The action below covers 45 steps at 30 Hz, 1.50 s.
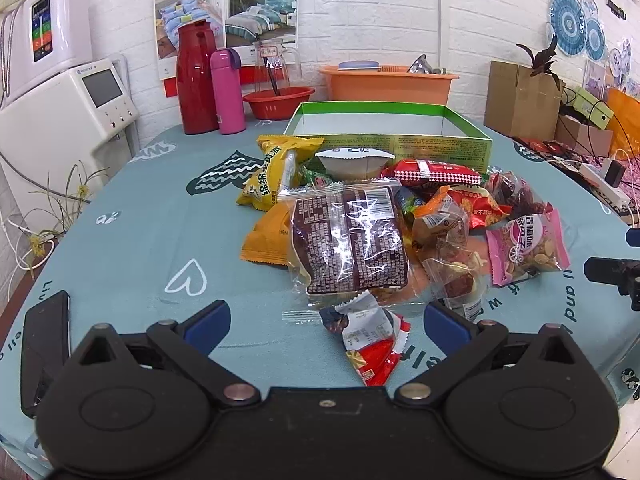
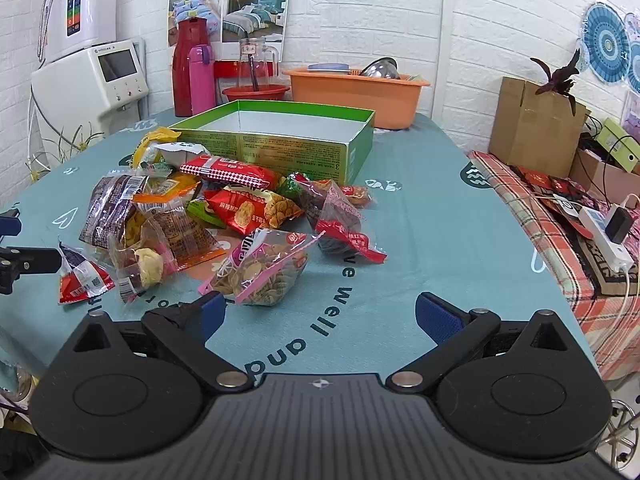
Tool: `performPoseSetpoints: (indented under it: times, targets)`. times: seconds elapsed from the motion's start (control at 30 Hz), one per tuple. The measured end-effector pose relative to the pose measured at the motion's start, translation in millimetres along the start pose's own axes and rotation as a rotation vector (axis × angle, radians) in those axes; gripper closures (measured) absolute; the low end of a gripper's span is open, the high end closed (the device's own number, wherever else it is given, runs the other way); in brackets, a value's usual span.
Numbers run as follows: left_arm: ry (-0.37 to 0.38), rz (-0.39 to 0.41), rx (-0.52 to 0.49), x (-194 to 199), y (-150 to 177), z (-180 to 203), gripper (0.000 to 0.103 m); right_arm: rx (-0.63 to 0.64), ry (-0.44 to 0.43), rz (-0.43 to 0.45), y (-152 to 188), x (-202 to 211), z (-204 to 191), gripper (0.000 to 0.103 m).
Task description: Organize snacks
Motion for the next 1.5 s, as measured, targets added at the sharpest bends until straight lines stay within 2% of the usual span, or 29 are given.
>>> performPoseSetpoints:
  times: [1.5]
  targets:
    - [0.007,-0.014,0.002,-2.7,3.2,5.3,0.000,0.001,-0.001,-0.001,4.0,0.4,0.1,0.000]
Point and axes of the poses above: each gripper's, at about its wrist camera, not at the fingertips, and x roughly against the way its jaws point, z to its right, y to its underside, the point moved 5 cm from there along -x, roughly the way its jaws point, and after that the axes turned 2 degrees about x, right-handed, at the moved point
